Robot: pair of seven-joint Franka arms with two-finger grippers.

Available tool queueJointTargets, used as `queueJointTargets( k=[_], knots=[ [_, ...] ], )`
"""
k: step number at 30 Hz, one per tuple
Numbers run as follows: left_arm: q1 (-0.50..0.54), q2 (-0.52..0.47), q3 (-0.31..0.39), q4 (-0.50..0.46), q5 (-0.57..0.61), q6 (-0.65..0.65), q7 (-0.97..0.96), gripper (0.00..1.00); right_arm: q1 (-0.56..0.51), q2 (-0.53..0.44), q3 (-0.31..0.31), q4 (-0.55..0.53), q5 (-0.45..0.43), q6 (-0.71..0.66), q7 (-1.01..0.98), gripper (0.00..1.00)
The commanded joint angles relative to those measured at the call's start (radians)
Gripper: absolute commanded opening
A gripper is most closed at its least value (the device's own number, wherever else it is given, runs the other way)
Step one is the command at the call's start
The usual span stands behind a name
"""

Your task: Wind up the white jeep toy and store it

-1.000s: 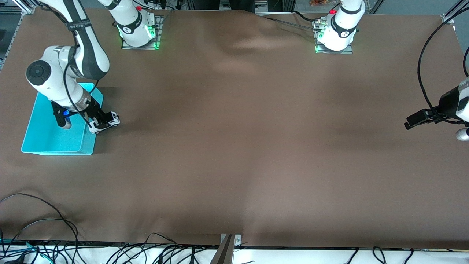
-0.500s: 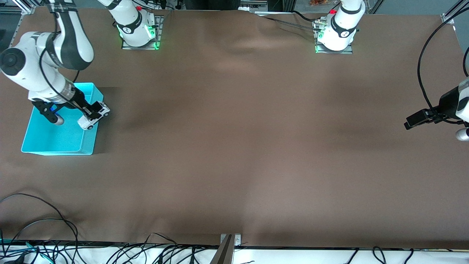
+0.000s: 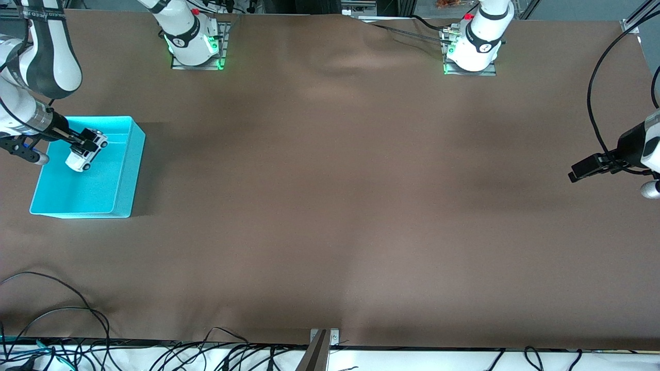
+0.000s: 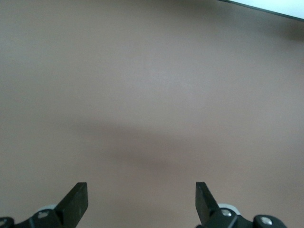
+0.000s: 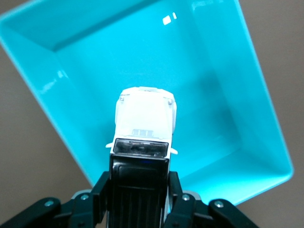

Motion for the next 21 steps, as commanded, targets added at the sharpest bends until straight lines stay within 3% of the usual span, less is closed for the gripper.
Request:
queueJointTargets(
  k=[1,12,21],
  knots=[
    [0.003,0.004,0.002,0.023,-0.027,-0.019,0.018,1.00,-0.001,0.057,-0.034,0.007,-0.046,0.020,-0.097,0.00],
    [0.003,-0.007,0.002,0.037,-0.021,-0.019,0.030,1.00,-0.028,0.226,-0.037,0.019,-0.078,0.114,-0.175,0.00],
    [0.001,-0.032,-0.007,0.037,-0.021,-0.019,0.027,1.00,-0.057,0.329,-0.036,0.119,-0.133,0.114,-0.176,0.00]
  ],
)
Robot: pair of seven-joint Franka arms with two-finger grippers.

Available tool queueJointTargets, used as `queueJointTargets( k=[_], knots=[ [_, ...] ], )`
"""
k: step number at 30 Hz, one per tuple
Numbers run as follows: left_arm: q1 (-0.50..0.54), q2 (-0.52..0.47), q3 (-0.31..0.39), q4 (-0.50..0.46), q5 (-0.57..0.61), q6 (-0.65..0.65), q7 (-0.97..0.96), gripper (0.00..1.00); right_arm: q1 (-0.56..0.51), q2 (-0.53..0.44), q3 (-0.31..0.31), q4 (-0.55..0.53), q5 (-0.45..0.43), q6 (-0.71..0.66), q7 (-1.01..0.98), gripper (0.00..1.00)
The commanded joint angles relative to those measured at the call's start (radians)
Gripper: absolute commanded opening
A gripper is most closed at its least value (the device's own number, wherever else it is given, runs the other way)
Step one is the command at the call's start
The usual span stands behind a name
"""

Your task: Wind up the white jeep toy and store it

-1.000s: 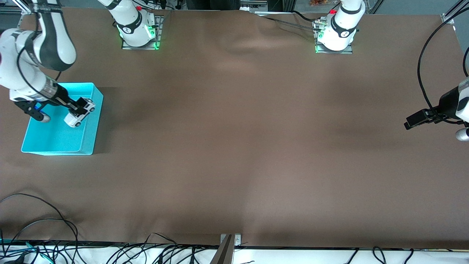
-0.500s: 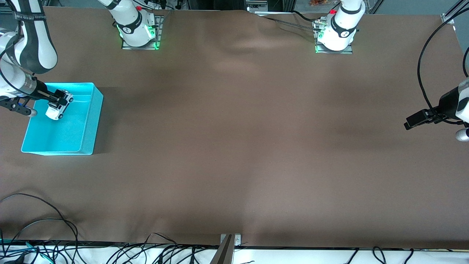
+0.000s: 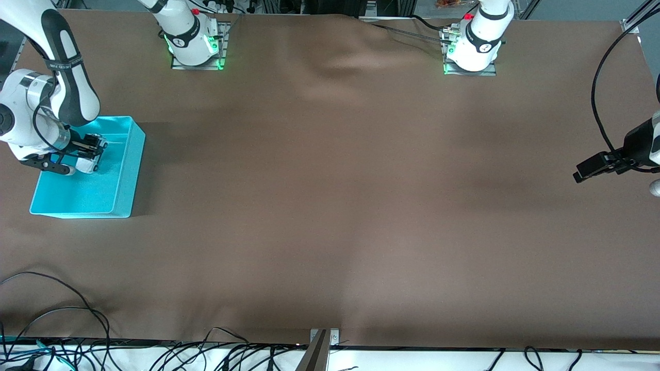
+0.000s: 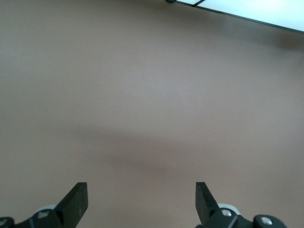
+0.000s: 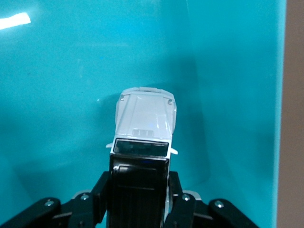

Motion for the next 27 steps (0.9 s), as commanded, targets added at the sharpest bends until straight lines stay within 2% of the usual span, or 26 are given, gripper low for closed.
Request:
queueJointTargets(
  k=[1,12,14,15,16,17,18,21,27],
  knots=[
    [0.002,-0.027,0.000,0.008,-0.022,-0.019,0.024,1.00,-0.023,0.073,0.002,0.080,-0.026,-0.014,-0.014,0.00],
    [0.003,-0.041,-0.012,0.005,-0.027,-0.019,0.018,1.00,-0.046,0.116,0.004,0.068,-0.016,0.011,0.003,0.00],
    [0.005,-0.041,-0.012,0.005,-0.027,-0.019,0.018,1.00,-0.049,0.124,0.008,0.068,-0.014,0.011,0.007,0.18],
    [0.005,-0.041,-0.012,0.005,-0.027,-0.019,0.018,1.00,-0.049,0.131,0.012,0.068,-0.014,0.011,0.016,0.30],
    [0.005,-0.041,-0.012,0.007,-0.029,-0.017,0.016,1.00,-0.049,0.136,0.012,0.066,-0.014,0.011,0.029,0.45],
    [0.005,-0.039,-0.011,0.007,-0.033,-0.016,0.016,1.00,-0.049,0.139,0.016,0.063,-0.016,0.011,0.045,0.70],
    [0.005,-0.039,-0.011,0.007,-0.033,-0.016,0.016,1.00,-0.049,0.139,0.027,0.060,-0.016,0.011,0.061,1.00],
    [0.005,-0.039,-0.011,0.007,-0.033,-0.016,0.016,1.00,-0.047,0.135,0.073,0.057,-0.017,0.000,0.105,1.00],
    [-0.009,-0.018,-0.014,0.007,-0.033,-0.014,0.016,1.00,-0.046,0.105,0.120,0.071,-0.019,-0.079,0.153,1.00]
  ],
)
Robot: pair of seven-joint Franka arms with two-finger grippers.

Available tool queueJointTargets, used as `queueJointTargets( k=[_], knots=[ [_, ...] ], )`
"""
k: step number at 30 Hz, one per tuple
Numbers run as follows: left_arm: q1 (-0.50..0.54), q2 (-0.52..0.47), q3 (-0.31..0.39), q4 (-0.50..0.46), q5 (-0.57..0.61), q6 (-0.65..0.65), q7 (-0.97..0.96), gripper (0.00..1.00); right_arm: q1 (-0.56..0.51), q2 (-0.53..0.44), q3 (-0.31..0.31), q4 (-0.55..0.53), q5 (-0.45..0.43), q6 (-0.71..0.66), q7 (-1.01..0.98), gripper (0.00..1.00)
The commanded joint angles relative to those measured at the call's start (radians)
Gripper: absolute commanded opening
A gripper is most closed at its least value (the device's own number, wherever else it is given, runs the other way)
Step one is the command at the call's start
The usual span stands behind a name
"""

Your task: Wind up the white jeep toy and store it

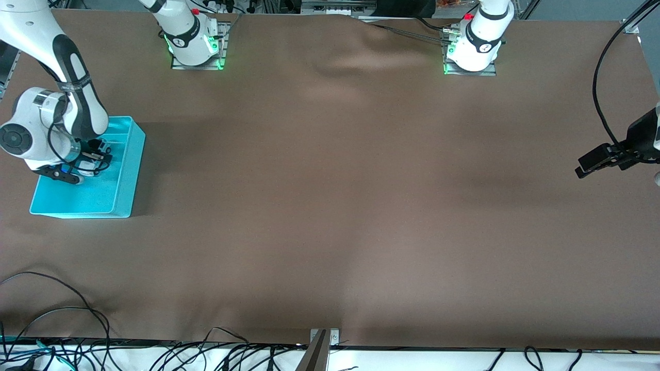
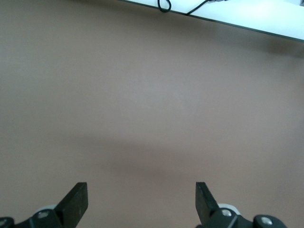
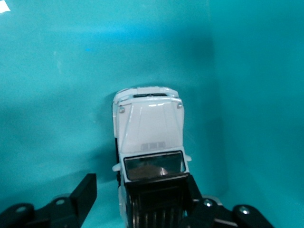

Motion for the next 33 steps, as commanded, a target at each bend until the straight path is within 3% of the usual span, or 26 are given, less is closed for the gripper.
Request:
queueJointTargets(
  k=[1,17,33],
  knots=[
    [-0.011,0.017,-0.001,0.005,-0.032,-0.014,0.016,1.00,-0.009,-0.027,0.054,0.022,-0.014,-0.085,0.047,1.00],
    [-0.016,0.017,-0.006,0.005,-0.032,-0.016,0.015,1.00,-0.008,-0.199,0.120,0.068,-0.015,-0.323,0.047,1.00],
    [-0.016,0.017,-0.029,0.004,-0.030,-0.025,0.019,1.00,-0.008,-0.339,0.193,0.062,-0.006,-0.387,0.129,1.00]
  ],
)
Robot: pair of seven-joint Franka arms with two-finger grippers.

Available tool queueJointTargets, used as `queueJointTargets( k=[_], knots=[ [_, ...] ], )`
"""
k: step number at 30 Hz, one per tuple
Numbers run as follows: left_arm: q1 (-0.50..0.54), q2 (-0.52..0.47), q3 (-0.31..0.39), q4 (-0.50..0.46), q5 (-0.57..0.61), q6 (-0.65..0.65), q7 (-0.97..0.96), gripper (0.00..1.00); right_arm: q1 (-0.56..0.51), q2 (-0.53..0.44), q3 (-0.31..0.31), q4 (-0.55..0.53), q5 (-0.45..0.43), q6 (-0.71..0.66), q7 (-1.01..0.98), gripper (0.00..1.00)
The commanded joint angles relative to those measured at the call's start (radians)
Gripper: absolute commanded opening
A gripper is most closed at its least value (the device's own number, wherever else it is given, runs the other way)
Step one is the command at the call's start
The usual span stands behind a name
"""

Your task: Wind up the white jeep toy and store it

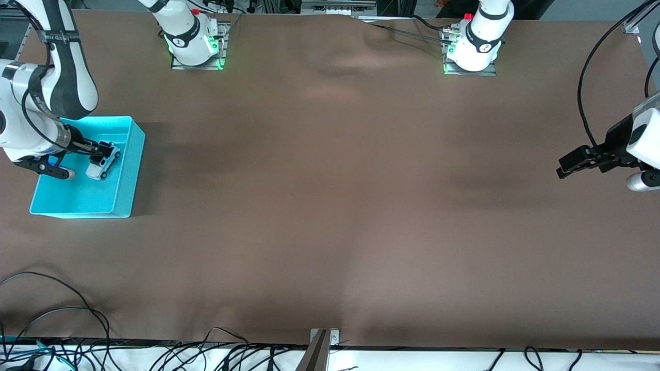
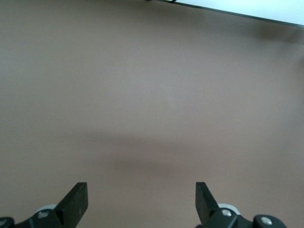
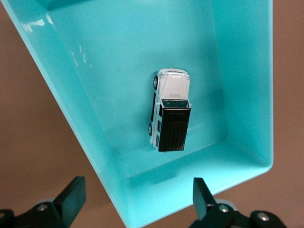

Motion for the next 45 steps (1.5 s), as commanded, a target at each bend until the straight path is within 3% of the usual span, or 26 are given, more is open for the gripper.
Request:
queueJointTargets(
  k=[1,6,12,17,23,34,45],
  knots=[
    [0.003,-0.001,0.000,0.005,-0.026,-0.014,0.023,1.00,-0.010,-0.058,0.035,-0.005,-0.006,-0.034,0.021,1.00],
    [0.001,-0.004,-0.007,0.007,-0.025,-0.014,0.027,1.00,-0.010,-0.098,0.040,-0.010,0.005,-0.034,0.021,1.00],
    [0.004,-0.024,-0.068,0.010,-0.013,-0.083,0.016,1.00,-0.010,-0.156,0.055,-0.011,0.015,-0.061,0.015,1.00],
    [0.009,-0.134,-0.068,0.007,-0.016,-0.145,0.015,1.00,-0.008,-0.207,0.069,-0.006,0.126,-0.078,0.015,1.00],
    [0.035,-0.107,-0.030,0.012,-0.017,-0.159,0.018,1.00,-0.007,-0.248,0.069,0.012,0.216,-0.120,0.012,1.00],
    [0.072,-0.067,-0.013,0.051,-0.057,-0.152,0.027,1.00,0.012,-0.218,0.072,0.217,0.282,-0.341,-0.014,1.00],
    [0.081,-0.076,-0.016,0.048,-0.052,-0.162,0.024,1.00,0.018,-0.139,0.141,0.437,0.296,-0.518,0.015,1.00]
  ],
)
